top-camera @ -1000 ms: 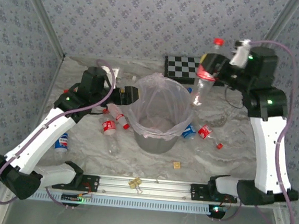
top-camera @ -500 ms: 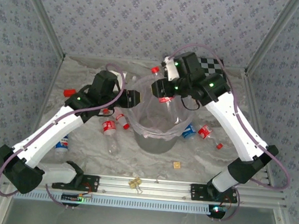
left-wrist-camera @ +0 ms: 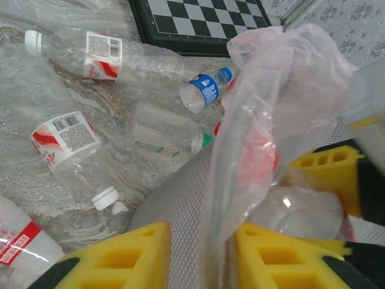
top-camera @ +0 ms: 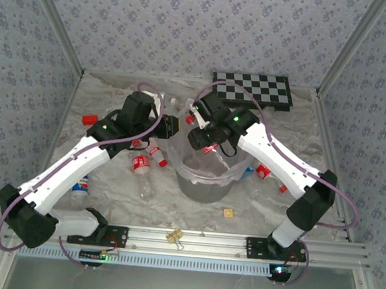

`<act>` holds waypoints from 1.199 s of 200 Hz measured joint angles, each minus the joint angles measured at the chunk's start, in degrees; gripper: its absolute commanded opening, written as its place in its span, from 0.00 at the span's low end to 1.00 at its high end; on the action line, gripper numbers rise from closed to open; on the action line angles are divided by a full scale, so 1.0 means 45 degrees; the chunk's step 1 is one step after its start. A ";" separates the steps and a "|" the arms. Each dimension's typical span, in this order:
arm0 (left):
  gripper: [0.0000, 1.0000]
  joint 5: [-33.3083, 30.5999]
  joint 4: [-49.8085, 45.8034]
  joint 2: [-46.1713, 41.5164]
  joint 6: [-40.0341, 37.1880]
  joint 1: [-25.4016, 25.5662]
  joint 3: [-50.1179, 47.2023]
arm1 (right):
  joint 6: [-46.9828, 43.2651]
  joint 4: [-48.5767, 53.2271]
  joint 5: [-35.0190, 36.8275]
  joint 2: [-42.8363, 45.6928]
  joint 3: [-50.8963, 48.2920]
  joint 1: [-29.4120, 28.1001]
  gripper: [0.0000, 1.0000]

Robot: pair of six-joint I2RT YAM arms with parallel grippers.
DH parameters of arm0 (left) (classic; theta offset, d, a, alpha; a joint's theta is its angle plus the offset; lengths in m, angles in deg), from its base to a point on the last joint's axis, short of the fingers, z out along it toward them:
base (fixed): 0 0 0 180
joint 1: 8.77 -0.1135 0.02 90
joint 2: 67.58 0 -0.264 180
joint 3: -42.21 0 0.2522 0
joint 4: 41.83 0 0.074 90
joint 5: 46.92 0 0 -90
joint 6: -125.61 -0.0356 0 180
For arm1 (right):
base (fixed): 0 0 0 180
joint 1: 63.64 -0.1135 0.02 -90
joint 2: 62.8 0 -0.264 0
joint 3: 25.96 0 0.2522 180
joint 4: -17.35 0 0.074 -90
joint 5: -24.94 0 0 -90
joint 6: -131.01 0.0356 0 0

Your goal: Put the plastic bottles in the bin

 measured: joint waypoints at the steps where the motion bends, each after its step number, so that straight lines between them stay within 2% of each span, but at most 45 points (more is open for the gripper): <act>1: 0.30 0.0000 0.0000 0.0005 0.0000 0.0000 0.0000 | 0.0005 -0.0044 0.0000 -0.0005 -0.0058 0.0000 0.57; 44: 0.27 -0.0126 0.0151 0.0238 0.0005 0.0000 0.0000 | 0.0325 -0.0971 0.0029 -0.0189 -0.1146 -0.0170 0.72; 64: 0.26 -0.0185 0.0175 0.0248 0.0000 0.0000 0.0000 | 0.0393 -0.0967 0.0058 -0.0253 -0.1277 -0.0194 1.00; 119: 0.23 -0.0272 0.0228 0.0248 0.0000 0.0000 0.0000 | 0.0311 -0.0408 0.0335 0.0194 -0.0733 -0.0355 1.00; 164: 0.21 -0.0287 0.0282 0.0311 -0.0005 0.0000 0.0000 | 0.0112 0.0214 0.0500 0.2846 0.0641 -0.0092 1.00; 179: 0.19 -0.0316 0.0355 0.0364 -0.0049 0.0000 0.0000 | 0.0073 0.0379 0.0704 0.3832 0.0816 0.0680 1.00; 198: 0.18 -0.0350 0.0418 0.0403 -0.0141 0.0000 0.0000 | 0.0073 0.0627 0.0908 0.4886 0.0476 0.2249 1.00; 221: 0.14 -0.0374 0.0418 0.0403 -0.0199 0.0000 0.0000 | 0.0131 0.0811 0.1190 0.5707 -0.1059 0.4949 0.99; 240: 0.10 -0.0311 0.0418 0.0403 -0.0384 0.0000 0.0000 | 0.0389 0.1141 0.1059 0.5464 -0.2540 0.7509 0.99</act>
